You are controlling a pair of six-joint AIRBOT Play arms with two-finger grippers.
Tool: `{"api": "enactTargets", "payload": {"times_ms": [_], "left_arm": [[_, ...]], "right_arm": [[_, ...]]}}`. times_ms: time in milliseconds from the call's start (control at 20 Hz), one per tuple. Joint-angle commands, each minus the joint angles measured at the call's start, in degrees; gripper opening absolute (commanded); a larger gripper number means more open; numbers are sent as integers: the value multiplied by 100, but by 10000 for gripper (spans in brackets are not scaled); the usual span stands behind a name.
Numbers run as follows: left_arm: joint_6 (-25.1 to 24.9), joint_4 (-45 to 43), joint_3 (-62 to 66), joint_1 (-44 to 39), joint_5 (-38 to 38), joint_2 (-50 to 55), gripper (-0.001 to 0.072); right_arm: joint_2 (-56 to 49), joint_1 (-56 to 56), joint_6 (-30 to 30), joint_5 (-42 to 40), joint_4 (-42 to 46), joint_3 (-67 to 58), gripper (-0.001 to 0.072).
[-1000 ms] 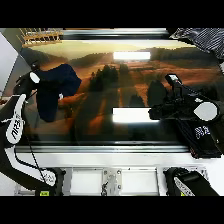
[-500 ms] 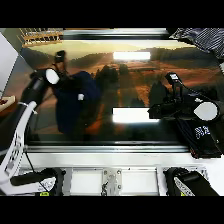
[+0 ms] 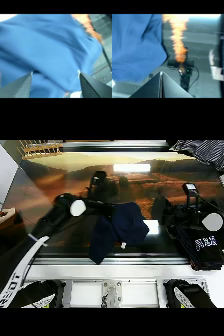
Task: Fold the clothes and pants, and hang the long-sleeved shirts on hangers.
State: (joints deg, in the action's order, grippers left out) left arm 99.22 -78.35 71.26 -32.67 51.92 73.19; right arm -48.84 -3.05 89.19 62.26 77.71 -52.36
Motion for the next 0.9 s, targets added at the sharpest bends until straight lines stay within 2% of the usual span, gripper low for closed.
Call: {"api": "enactTargets", "payload": {"times_ms": [0, 50, 100, 150, 200, 350, 500, 650, 850], "left_arm": [[232, 24, -804, 811, 682, -728, 612], [247, 55, -1318, 1110, 894, -1008, 612], [339, 52, -1843, 1360, 1071, -1246, 612], [422, 98, -2330, 1554, 1123, -1443, 612], [426, 308, -2798, 1727, 1080, -1609, 612], [382, 1119, -3954, 1998, 662, -1834, 612], [-15, 1982, -4435, 1989, 275, -1521, 612], [-503, 2616, -4321, 1989, 203, -855, 611], [-643, 2702, -3877, 1534, 225, -109, 611]], "right_arm": [[11, 350, 146, -35, 225, 4, 26], [9, 365, 146, -35, 203, 9, 49], [-7, 365, 146, -35, 157, 11, 232], [-52, 363, 149, -37, 96, 13, 528], [-111, 363, 146, -37, 52, 13, 667], [-337, 361, 146, -57, -83, 13, 661], [-577, 363, 127, -57, -229, 15, 661], [-763, 363, 127, -59, -229, 31, 661], [-807, 363, 129, -98, -249, 332, 661]]}}
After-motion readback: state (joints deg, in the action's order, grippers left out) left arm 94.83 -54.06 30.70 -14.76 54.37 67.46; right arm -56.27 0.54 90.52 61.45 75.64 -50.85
